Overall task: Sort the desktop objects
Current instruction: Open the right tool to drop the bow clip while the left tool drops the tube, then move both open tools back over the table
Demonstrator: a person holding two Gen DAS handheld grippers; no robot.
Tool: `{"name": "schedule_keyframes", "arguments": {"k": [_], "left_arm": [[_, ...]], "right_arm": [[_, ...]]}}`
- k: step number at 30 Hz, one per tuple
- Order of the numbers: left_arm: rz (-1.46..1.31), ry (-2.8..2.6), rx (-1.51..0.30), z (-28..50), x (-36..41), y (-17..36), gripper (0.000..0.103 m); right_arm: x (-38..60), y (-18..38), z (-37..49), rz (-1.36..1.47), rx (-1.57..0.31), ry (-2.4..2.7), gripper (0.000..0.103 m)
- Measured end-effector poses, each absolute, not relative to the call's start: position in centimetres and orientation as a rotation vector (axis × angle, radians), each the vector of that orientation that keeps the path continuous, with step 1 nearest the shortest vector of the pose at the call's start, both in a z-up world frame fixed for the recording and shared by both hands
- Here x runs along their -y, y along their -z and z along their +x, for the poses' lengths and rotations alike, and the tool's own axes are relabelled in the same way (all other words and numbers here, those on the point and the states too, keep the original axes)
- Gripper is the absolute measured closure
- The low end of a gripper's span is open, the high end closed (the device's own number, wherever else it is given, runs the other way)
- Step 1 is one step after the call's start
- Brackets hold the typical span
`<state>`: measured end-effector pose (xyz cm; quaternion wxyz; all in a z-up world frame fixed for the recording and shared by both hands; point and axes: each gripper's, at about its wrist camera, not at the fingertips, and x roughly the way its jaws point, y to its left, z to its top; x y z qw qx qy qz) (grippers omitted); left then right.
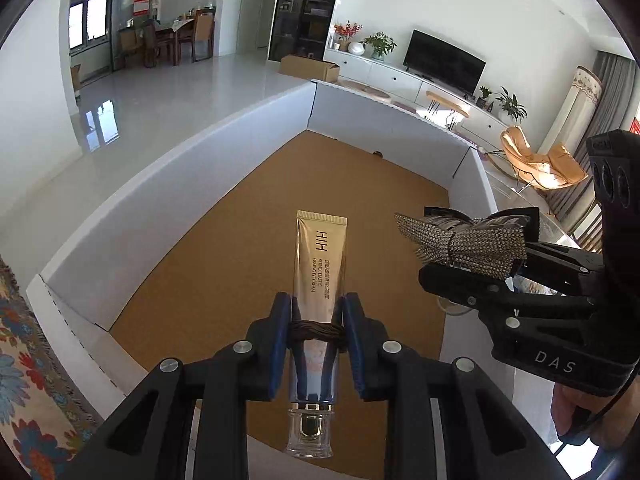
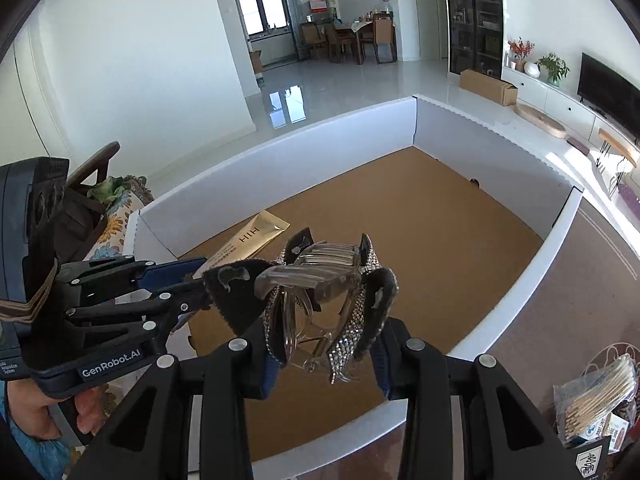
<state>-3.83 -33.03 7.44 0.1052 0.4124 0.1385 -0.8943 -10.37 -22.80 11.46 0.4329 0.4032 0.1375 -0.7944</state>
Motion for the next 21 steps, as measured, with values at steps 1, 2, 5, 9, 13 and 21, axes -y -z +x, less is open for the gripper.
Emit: {"name": "schedule_keyframes", "arguments": {"k": [1,2,5,9,13,21], "left_arm": [[1.224,2.614,-0.409,-4.0,33.3,-7.2,0.075],[1.235,2.592,-0.415,-4.1,33.6,-7.0,0.074],[1.254,2.552,-0.448,-4.3,34.4,-6.4,0.065],[1.185,2.562,-0.410,-3.5,33.8,-7.1,0.035],[1.108,2.613,-0.344,-2.6,31.3,-9.2,0.034],[1.041,2.893,-0.187,-0.5,18.8,-13.0,0.010]], "right_arm": [[23.5,-10.7,-10.9,1.020,-0.360,1.976,0.065],[24.1,-10.2,-11.2,1.028,-0.374,1.986,0.064],[24.7,-8.5,-12.7,1.058,-0.384,1.992,0.037],[23.4,-9.1,-13.4,1.014,-0.319,2.029,0.015],[20.0,-11.1,-13.0,0.973,-0.208,2.080,0.015],[6.8,-12.5,-8.8,0.881,-0.157,2.257,0.009]]}}
